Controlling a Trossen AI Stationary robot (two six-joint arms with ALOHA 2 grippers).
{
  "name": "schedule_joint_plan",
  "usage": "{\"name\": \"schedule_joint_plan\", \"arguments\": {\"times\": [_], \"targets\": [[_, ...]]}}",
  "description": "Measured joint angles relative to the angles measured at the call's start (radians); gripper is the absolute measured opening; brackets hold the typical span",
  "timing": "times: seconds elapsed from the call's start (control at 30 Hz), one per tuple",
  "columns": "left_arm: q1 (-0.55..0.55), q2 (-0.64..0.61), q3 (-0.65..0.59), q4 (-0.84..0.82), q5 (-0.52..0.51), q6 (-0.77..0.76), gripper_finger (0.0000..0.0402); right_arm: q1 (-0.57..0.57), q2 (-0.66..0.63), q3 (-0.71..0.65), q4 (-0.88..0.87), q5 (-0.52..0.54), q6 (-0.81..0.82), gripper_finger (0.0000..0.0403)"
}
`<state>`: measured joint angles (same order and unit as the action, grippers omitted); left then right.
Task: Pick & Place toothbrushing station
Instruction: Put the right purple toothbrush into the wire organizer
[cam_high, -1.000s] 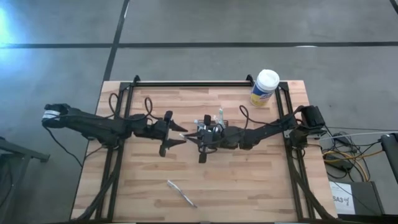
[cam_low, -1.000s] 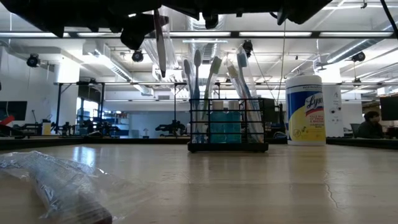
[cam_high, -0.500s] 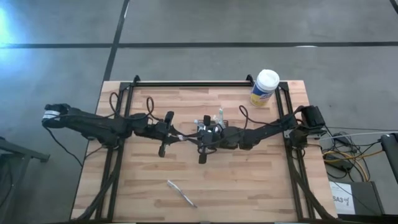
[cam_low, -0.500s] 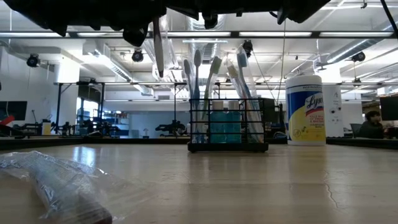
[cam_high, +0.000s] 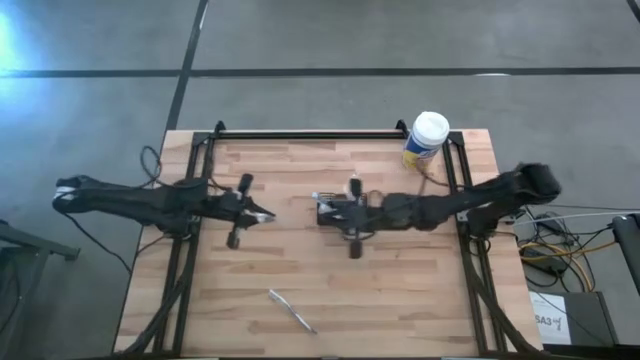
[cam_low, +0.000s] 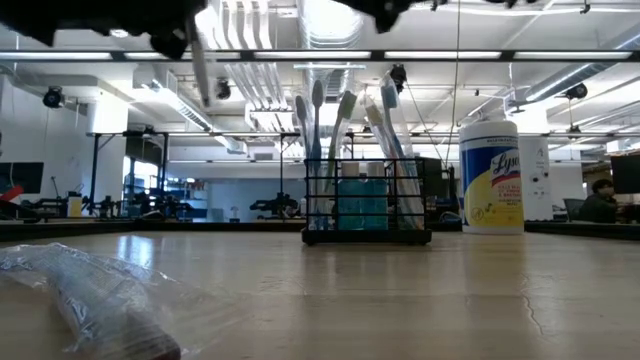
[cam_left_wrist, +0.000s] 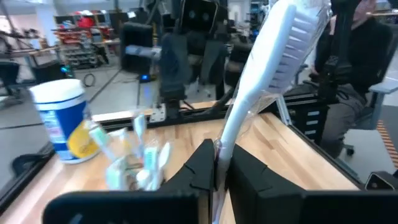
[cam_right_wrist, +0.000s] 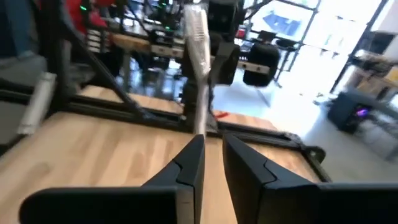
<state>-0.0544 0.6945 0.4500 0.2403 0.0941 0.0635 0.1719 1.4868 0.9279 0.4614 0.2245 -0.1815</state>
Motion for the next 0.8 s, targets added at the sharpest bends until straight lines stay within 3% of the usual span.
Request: {"name": "schedule_joint_plan", "arguments": {"times": [0.27,0.4,0.63,0.8], "targets": [[0.001,-0.351,-0.186,-0.061,-0.043,-0.039,0.0026,0.0,-0.422,-0.331,-0.026,-0.024,0.114,0.0029],[0.001,-0.479,-0.273,-0.056,-0.044,-0.037,0.0026,0.008,-0.609,-0.522,0.107,-0.024,0.167,0.0017],[0.001,-0.622,-0.327,-0.136,-0.025,-0.021,0.0026,0.007,-0.811,-0.741,0.212,0.028,0.204,0.0008],[0.002,-0.665,-0.334,-0.162,-0.05,-0.012,0.0026,0.007,-0.859,-0.861,0.324,0.047,0.209,0.0008]]}}
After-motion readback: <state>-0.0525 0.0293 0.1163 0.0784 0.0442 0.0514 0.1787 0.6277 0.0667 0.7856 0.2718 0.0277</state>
